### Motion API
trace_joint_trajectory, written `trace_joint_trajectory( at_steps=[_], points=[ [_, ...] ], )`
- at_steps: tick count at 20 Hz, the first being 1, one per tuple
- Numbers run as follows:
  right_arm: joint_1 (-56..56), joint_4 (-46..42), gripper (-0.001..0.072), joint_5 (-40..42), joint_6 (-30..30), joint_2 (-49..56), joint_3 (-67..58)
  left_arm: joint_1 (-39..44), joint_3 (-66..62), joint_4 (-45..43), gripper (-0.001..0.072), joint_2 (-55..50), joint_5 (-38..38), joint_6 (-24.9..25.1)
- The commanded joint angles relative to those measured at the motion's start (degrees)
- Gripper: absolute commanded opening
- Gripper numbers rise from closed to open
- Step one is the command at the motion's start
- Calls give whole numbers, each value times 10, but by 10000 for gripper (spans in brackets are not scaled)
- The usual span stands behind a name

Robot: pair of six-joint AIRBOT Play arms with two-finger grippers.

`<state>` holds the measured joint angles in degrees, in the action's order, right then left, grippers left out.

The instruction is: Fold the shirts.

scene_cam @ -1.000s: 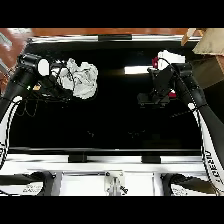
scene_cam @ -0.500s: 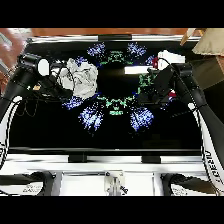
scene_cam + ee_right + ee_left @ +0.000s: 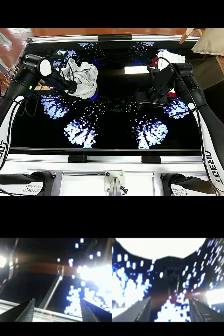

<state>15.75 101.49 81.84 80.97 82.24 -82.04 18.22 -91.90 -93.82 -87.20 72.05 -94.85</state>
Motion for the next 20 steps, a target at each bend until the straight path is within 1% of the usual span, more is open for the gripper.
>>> trace_joint_trajectory(
  at_steps=[1, 5, 6, 7, 10, 12, 15, 17, 18, 19, 20],
  points=[
    [1, 4, 671, -3, -1, 0, 0, 0, -1, 9, 547, -1, -90, 0],
    [1, 4, 671, -31, -1, 0, 0, 0, -1, 7, 549, -2, -111, 1],
    [1, 5, 671, -39, -2, 0, 0, -3, -2, 0, 659, -6, -134, 1],
    [1, 5, 671, -45, -2, 0, 0, -9, -5, -2, 716, -17, -147, 0],
    [1, 9, 671, -48, -2, 0, 0, -40, -53, -2, 720, -91, -123, 0],
    [1, 21, 671, -48, -2, 0, 0, -53, -97, 4, 720, -153, -121, 0],
    [1, 37, 671, -47, -2, 0, 0, -53, -153, 24, 720, -240, -121, 0],
    [1, 40, 671, -47, -2, 0, 0, -53, -167, 49, 720, -276, -124, -1],
    [1, 40, 671, -47, -2, 0, 0, -54, -169, 65, 713, -287, -125, -4],
    [1, 40, 671, -48, -2, 0, 0, -54, -169, 69, 651, -293, -127, -27],
    [1, 39, 671, -48, -1, 0, 0, -54, -169, 69, 489, -294, -129, -44]
  ],
)
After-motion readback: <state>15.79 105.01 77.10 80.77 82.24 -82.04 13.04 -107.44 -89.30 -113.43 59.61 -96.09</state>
